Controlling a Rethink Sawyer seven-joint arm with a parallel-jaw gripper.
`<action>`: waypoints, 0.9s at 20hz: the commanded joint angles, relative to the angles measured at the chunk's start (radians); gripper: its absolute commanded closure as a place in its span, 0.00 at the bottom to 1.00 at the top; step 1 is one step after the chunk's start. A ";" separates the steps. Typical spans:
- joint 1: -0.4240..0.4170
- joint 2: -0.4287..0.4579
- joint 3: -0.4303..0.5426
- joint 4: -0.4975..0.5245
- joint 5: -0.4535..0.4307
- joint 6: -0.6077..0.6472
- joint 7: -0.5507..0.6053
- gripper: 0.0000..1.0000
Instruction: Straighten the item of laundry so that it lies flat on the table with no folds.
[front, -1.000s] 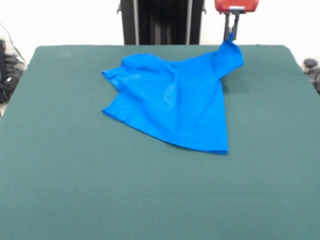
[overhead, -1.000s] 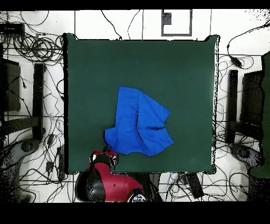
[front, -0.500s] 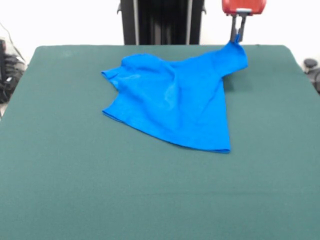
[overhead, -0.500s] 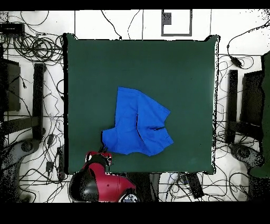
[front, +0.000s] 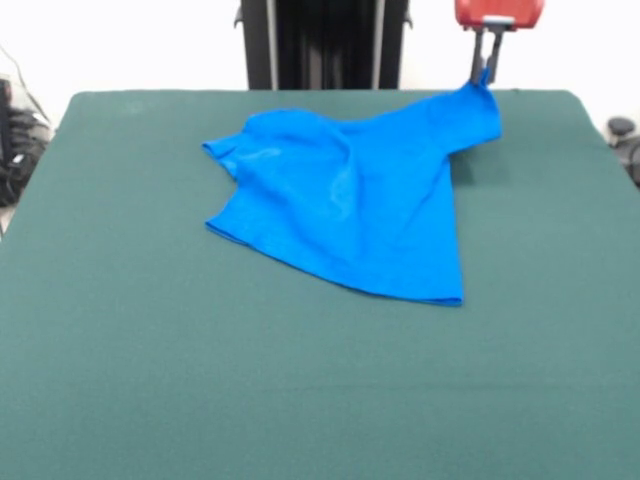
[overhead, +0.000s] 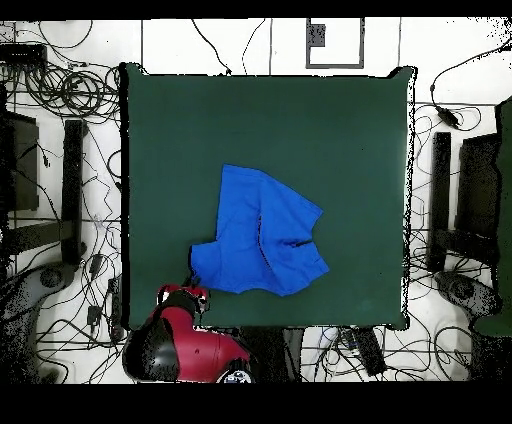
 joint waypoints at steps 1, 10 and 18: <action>0.058 -0.025 0.062 -0.035 0.139 0.052 0.332 1.00; 0.217 -0.101 -0.013 -0.053 0.338 0.180 0.295 1.00; 0.370 -0.062 -0.068 -0.123 0.533 0.217 0.291 1.00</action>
